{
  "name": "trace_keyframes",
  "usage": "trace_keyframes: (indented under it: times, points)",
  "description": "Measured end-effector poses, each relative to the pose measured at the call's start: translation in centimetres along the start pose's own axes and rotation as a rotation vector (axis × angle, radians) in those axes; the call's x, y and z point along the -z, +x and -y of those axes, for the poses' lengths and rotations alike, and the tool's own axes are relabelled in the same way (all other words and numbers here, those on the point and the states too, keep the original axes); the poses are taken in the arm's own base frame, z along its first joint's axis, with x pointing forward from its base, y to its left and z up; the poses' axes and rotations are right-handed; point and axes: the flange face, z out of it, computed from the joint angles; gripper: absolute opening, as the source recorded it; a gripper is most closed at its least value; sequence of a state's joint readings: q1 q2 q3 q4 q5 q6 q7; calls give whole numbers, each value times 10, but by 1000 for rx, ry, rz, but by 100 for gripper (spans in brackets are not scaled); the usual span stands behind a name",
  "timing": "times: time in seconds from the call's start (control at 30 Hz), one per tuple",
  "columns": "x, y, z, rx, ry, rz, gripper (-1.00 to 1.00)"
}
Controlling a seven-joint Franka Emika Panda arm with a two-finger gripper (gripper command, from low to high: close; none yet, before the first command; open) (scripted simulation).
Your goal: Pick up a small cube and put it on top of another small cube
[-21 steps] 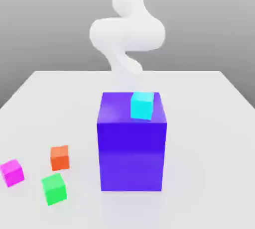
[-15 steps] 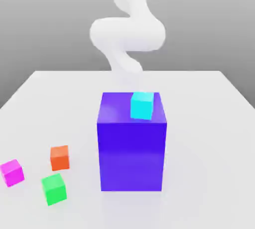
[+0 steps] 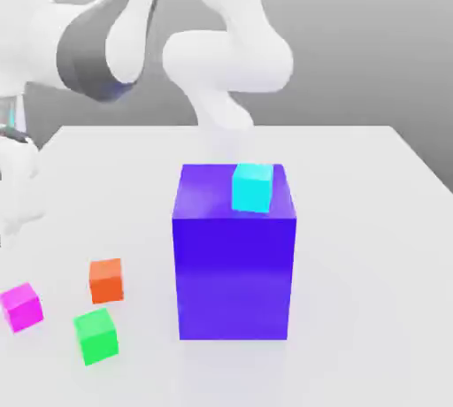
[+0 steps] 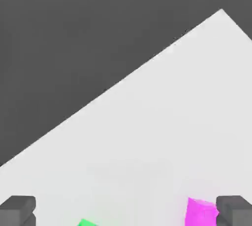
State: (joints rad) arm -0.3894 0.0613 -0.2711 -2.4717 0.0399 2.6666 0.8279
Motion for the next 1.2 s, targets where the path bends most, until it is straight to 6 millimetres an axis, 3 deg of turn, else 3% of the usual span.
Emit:
trace_keyframes:
  times: [0.13,0.3,0.33,0.57,0.73,0.9,1.03,1.1,1.2]
  points:
    - [-71,13,-50,-99,-89,65,0]
    - [-136,12,-68,-123,-109,80,0]
    - [-145,10,-69,-124,-110,80,-100]
    - [-146,10,-70,-124,-110,80,-100]
    - [-94,14,-63,-125,-110,81,-100]
    - [-61,-39,-24,-169,-109,82,-100]
    - [-38,-99,7,-188,-110,79,-100]
    - [-42,-112,10,-207,-112,77,-100]
    - [-73,-115,7,-219,-113,75,-100]
